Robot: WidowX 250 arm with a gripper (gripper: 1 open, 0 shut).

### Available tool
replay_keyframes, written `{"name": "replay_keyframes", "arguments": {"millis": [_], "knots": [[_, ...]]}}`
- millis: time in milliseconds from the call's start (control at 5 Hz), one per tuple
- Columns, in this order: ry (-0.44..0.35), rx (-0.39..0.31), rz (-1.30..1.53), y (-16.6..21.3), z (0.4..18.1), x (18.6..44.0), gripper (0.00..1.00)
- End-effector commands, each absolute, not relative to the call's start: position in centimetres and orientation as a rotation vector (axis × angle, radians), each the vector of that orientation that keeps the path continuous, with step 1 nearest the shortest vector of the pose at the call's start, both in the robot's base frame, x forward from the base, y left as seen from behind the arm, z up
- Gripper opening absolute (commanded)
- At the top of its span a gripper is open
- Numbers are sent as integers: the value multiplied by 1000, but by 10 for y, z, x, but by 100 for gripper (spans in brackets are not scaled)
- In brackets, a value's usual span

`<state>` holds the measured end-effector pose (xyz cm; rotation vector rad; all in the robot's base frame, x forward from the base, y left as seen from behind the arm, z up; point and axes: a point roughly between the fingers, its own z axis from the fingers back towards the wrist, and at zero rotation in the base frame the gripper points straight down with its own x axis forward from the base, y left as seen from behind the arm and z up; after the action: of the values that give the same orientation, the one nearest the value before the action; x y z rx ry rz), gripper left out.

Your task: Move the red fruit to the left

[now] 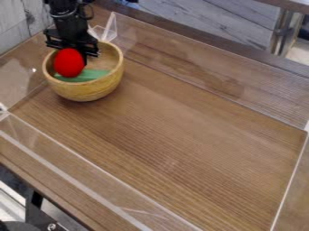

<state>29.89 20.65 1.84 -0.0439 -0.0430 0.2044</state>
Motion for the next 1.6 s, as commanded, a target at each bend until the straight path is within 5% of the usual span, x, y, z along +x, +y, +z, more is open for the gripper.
{"name": "replay_keyframes", "arguments": {"millis": [0, 1400], "knots": [[21, -72, 214, 200, 3, 290, 0], [136, -98, 253, 191, 6, 274, 0]]}}
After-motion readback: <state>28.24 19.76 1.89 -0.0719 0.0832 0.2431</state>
